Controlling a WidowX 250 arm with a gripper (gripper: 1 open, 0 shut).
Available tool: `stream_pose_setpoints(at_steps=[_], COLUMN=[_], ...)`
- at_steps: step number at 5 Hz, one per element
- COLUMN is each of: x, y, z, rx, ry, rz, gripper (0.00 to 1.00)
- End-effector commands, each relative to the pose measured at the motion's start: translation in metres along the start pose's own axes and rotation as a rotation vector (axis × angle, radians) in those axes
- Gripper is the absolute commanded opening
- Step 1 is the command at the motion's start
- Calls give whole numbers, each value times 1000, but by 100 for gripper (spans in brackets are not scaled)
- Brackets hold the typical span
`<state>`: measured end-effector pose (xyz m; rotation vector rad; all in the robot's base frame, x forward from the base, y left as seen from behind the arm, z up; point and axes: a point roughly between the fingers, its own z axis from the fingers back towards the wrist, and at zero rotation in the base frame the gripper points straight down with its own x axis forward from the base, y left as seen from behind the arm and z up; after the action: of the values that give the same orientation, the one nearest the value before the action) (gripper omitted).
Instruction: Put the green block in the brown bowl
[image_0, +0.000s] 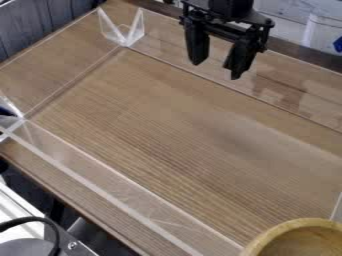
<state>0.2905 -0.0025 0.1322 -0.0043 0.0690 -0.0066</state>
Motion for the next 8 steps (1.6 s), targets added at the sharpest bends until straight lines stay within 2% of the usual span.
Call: stream_pose_setpoints(at_steps=[1,2,3,4,6,8], x=[-7,-10,-13,-4,-6,5], y=[0,0,2,4,5,2], z=[2,9,0,2,0,-5], rx=[-6,-13,-7,-1,5,-15], ry=[-8,-36,-36,-83,-77,-77], rz=[-4,-13,-7,2,10,1], gripper=[100,100,100,100,100,100])
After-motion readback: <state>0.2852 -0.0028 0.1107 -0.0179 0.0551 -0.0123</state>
